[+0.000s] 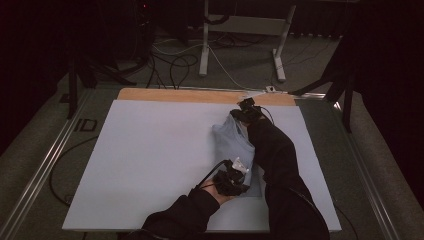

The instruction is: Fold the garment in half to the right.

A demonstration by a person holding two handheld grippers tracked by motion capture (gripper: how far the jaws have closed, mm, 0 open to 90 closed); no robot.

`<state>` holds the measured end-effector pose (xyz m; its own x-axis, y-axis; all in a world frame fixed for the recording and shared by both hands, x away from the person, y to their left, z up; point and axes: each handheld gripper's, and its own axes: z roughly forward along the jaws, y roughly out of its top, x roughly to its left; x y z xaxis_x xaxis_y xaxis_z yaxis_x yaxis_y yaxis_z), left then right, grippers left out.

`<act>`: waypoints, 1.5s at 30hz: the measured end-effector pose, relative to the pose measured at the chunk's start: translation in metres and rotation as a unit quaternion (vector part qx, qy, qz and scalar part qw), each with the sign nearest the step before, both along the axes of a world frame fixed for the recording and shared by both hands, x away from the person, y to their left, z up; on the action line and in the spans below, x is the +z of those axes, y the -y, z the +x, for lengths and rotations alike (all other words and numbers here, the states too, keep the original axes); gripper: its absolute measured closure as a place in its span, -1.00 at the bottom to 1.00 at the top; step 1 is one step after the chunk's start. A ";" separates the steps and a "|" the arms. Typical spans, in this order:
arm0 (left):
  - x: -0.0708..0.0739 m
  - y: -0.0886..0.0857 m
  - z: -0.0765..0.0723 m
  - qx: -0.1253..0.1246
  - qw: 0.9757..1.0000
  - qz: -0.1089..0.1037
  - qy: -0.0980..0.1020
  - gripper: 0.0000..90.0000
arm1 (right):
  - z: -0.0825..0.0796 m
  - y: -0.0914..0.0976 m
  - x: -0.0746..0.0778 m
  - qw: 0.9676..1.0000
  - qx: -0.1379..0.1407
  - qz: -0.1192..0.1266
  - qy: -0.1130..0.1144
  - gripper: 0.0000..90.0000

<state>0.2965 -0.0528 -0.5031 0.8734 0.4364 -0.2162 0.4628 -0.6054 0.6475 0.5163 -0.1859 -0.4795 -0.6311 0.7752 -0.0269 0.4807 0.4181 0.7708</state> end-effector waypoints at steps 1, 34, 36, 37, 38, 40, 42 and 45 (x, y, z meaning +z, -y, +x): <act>-0.001 0.001 0.000 -0.001 1.000 0.003 0.001 0.91 | 0.000 0.002 0.003 1.000 0.001 0.004 0.003 0.76; 0.007 0.000 -0.011 -0.029 0.998 -0.048 0.034 0.11 | -0.018 0.021 0.012 0.996 -0.036 0.015 -0.074 -0.29; 0.010 -0.008 -0.010 -0.022 0.997 -0.061 0.041 0.03 | -0.018 0.023 0.008 0.996 -0.037 0.017 -0.079 -0.25; 0.012 -0.012 -0.009 -0.018 0.997 -0.064 0.045 -0.02 | -0.018 0.023 0.006 0.996 -0.036 0.014 -0.082 -0.27; 0.012 -0.012 -0.009 -0.018 0.997 -0.064 0.045 -0.07 | -0.018 0.024 0.005 0.995 -0.037 0.015 -0.086 -0.27; 0.016 -0.022 -0.008 -0.006 0.996 -0.076 0.051 -0.14 | -0.019 0.025 0.002 0.995 -0.034 0.018 -0.092 -0.32; 0.019 -0.028 -0.007 0.003 0.995 -0.085 0.048 -0.26 | -0.019 0.025 -0.002 0.994 -0.034 0.016 -0.102 -0.35; 0.021 -0.038 -0.008 0.000 0.993 -0.102 0.058 -0.50 | -0.018 0.026 -0.007 0.993 -0.033 0.021 -0.111 -0.41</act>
